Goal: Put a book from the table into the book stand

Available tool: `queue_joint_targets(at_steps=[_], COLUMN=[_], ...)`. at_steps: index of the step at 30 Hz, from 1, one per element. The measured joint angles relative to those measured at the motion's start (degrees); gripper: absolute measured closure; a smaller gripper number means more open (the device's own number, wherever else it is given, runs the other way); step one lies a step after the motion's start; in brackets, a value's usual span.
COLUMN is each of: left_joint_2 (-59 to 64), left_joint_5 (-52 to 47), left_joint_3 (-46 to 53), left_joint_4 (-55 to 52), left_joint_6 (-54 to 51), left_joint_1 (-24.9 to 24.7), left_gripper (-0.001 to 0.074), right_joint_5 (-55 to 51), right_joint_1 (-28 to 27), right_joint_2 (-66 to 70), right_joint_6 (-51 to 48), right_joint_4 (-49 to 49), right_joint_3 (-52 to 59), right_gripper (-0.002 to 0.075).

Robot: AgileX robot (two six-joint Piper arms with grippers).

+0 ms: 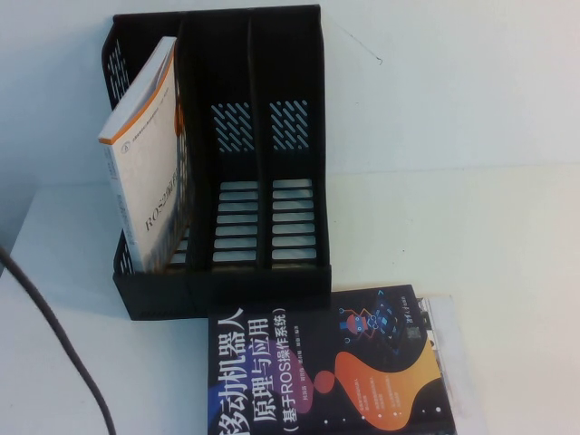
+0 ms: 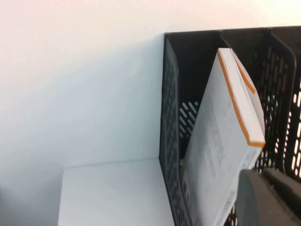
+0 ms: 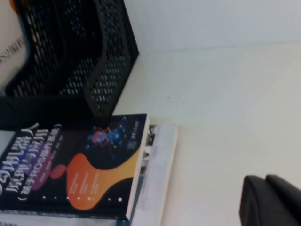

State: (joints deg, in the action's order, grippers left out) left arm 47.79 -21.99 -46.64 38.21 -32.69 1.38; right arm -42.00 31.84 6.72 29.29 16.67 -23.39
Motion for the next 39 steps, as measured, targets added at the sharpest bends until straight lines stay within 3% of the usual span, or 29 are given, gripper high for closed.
queue_joint_targets(at_steps=[10,28,32,39], left_joint_2=[-14.57,-16.84,-21.53,-34.05], left_joint_5=[5.78,-2.04,-2.60,1.28], left_joint_3=[13.32,19.92,23.04,33.45], left_joint_4=[5.56,7.21,2.76,-14.61], left_joint_6=[-3.54,-3.59,-2.55,12.96], left_joint_1=[0.00,0.00,0.00,0.00], left_gripper=[0.0738,0.0738,0.0738,0.0738], right_joint_5=[6.96,7.42,7.42,7.21], right_joint_1=[0.00,0.00,0.00,0.00], right_joint_2=[-2.77,-2.77,-2.77,-2.77], right_joint_6=[0.00,-0.21,-0.21,-0.21], right_joint_4=[-1.04,-1.04,-1.04,-1.04], right_joint_3=[4.39,4.87,4.87,4.87], right_gripper=[0.0726,0.0726,0.0726,0.0726])
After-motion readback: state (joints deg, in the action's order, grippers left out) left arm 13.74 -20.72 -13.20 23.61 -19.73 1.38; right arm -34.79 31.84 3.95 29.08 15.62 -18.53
